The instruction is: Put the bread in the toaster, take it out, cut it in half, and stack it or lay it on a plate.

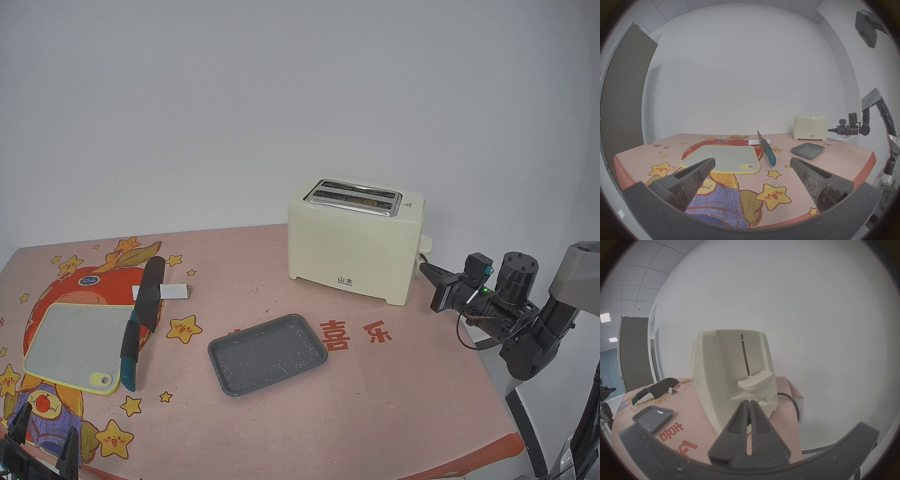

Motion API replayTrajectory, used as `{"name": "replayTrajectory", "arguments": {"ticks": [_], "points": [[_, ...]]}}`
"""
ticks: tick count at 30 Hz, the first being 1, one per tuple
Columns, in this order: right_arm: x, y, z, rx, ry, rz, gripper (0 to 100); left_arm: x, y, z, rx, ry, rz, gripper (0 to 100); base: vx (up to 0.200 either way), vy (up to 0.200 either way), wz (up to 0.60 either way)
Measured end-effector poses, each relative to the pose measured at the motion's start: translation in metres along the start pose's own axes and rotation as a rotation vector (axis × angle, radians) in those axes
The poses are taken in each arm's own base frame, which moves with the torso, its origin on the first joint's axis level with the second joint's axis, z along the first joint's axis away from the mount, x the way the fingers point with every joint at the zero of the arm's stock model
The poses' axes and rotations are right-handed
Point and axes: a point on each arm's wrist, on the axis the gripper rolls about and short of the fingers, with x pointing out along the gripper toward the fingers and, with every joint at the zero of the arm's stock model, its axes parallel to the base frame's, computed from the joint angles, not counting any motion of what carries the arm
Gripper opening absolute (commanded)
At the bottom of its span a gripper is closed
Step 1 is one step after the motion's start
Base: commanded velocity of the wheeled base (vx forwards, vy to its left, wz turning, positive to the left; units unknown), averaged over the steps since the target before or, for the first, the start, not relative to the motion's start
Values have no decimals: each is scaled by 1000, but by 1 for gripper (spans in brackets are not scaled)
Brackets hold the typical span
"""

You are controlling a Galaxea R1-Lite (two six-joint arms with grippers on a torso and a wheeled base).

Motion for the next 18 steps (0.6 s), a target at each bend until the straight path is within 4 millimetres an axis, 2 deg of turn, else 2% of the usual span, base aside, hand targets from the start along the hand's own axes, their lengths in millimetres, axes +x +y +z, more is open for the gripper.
{"name": "replayTrajectory", "arguments": {"ticks": [18], "points": [[5, -7, -11, 4, 27, -16, 0, 0, 0, 0, 0, 0, 0, 100, 0, 0, 0]]}}
